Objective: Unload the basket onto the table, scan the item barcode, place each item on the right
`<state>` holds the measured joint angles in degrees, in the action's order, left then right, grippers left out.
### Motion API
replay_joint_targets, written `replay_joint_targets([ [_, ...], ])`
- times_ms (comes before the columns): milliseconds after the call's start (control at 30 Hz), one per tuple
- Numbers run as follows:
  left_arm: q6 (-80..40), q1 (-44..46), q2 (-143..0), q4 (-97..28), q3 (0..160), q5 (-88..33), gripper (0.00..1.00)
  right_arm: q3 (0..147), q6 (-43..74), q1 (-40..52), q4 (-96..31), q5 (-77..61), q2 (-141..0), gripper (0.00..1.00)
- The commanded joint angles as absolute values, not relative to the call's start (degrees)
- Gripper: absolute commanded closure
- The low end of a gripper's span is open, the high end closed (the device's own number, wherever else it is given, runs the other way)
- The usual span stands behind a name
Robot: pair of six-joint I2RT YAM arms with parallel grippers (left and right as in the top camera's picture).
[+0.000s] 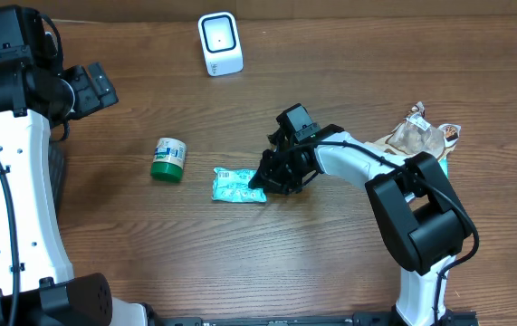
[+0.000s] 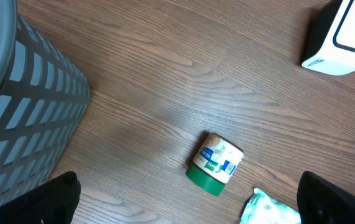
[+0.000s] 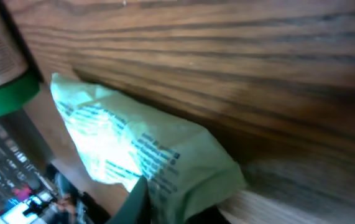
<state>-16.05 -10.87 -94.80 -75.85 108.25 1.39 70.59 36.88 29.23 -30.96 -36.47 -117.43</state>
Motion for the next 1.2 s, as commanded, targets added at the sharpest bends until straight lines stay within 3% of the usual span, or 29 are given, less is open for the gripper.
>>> replay_joint_targets([
  [0,-15.4,-10.8,-95.2,-75.9,108.0,1.9,0.00,69.4,37.9,29.5,-30.2,-33.1,-118.0,0.94],
  [200,-15.4,-10.8,-95.2,-75.9,108.0,1.9,0.01,70.3,30.6,28.3,-30.5,-36.4,-115.7,0.96],
  [533,-15.4,-10.8,-95.2,-75.9,108.0,1.9,0.00,70.3,19.4,22.3,-36.2,-42.2,-98.0,0.96],
  [933,-15.4,-10.8,-95.2,-75.9,108.0,1.9,0.01,70.3,16.4,18.6,-43.5,-43.1,-77.5,0.96],
  [1167,-15.4,-10.8,-95.2,-75.9,108.0,1.9,0.00,70.3,18.2,18.6,-45.1,-42.0,-72.7,0.96],
])
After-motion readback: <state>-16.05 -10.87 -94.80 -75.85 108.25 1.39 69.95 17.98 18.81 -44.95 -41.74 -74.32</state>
